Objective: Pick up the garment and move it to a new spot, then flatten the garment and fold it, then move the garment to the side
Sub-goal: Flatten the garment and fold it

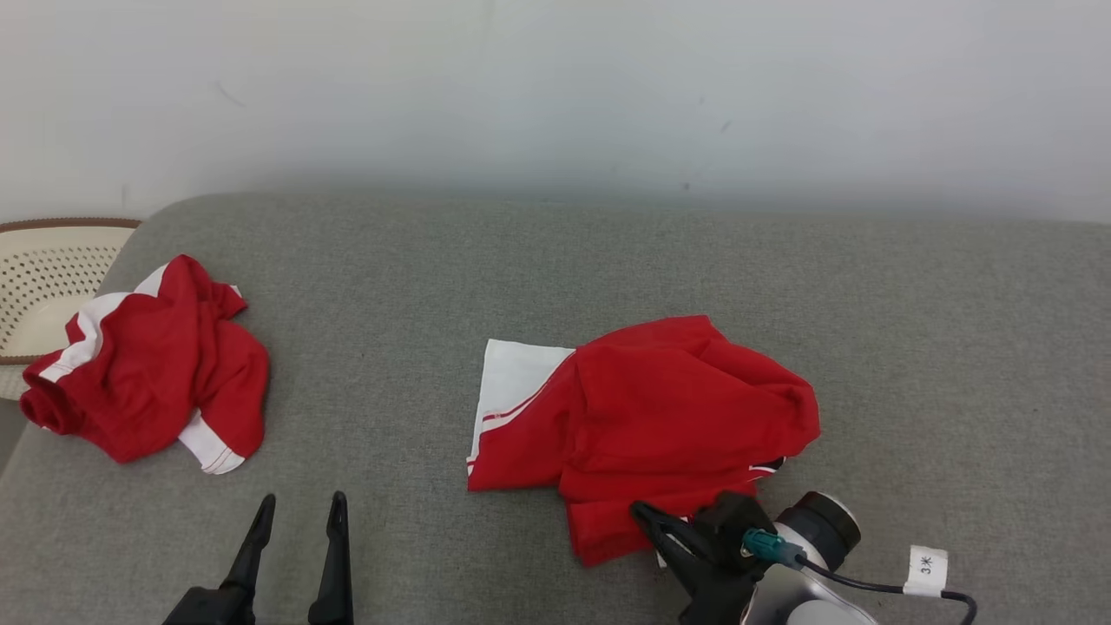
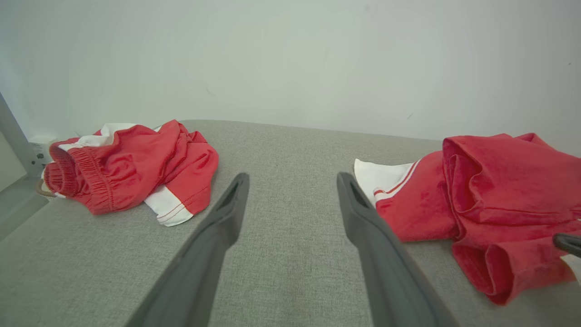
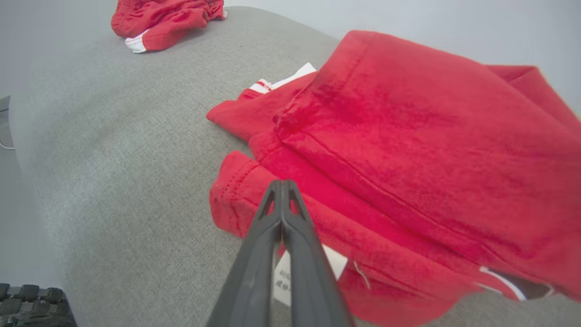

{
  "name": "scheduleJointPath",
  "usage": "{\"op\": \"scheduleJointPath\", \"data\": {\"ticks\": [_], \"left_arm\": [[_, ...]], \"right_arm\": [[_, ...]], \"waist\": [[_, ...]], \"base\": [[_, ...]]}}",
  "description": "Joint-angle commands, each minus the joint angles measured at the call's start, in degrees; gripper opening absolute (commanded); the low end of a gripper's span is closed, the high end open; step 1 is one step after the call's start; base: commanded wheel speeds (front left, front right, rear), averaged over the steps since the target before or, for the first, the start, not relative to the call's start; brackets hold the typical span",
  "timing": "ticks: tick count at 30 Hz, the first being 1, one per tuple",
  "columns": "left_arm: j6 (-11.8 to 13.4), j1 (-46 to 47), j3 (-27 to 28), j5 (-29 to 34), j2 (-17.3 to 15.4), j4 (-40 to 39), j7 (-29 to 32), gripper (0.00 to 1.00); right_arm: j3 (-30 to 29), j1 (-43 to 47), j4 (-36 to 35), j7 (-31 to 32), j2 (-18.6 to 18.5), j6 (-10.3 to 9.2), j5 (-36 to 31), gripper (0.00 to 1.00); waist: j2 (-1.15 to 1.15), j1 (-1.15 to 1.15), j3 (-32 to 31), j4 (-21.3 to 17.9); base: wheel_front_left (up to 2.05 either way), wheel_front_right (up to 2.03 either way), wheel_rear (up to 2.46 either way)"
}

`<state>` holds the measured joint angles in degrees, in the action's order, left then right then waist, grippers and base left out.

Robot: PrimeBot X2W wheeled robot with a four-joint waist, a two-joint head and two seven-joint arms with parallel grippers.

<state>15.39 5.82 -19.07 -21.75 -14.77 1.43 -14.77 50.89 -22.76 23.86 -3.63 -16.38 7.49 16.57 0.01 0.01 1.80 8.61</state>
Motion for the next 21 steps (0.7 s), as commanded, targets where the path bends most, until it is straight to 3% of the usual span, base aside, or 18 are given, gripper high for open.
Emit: {"op": "scheduleJointPath", "data": {"ticks": [1, 7, 13, 14, 16, 21], "left_arm": [[-0.1, -0.5, 0.3, 0.3, 0.0, -0.1, -0.4, 1.0], [-0.4, -0.8, 0.8, 1.1, 0.1, -0.3, -0.3, 1.0], [-0.5, -1.1, 1.2, 1.4, 0.0, -0.6, -0.3, 1.0], [-0.5, -1.1, 1.2, 1.4, -0.1, -0.6, -0.3, 1.0], [-0.5, -1.2, 1.2, 1.5, -0.3, -0.6, -0.3, 1.0], [-0.4, -1.5, 1.3, 1.5, -0.7, -0.5, -0.2, 1.0]], "right_arm": [[-0.3, 0.7, -0.8, -0.5, -0.3, 0.0, 0.3, 0.0], [-4.8, 3.0, -5.6, -1.5, -0.5, 0.0, 0.4, 0.0], [-15.4, 7.5, -11.1, -4.9, 1.2, 0.0, -0.7, 0.0], [-17.4, 8.3, -12.0, -5.4, 1.7, 0.0, -1.2, 0.38], [-20.8, 10.0, -13.8, -6.2, 2.7, 0.0, -2.1, 1.0], [-28.5, 13.6, -18.2, -7.4, 4.8, 0.01, -5.0, 1.0]], "waist": [[-0.01, -0.01, 0.0, -0.6], [-0.01, -0.01, -0.2, -2.0], [-0.01, -0.01, -0.7, -3.4], [-0.01, -0.01, -0.8, -3.7], [-0.01, -0.01, -0.9, -4.2], [-0.01, -0.01, -1.7, -5.5]], "base": [[0.0, 0.0, 0.0], [0.0, 0.0, 0.0], [0.0, 0.0, 0.0], [0.0, 0.0, 0.0], [0.0, 0.0, 0.0], [0.0, 0.0, 0.0]]}}
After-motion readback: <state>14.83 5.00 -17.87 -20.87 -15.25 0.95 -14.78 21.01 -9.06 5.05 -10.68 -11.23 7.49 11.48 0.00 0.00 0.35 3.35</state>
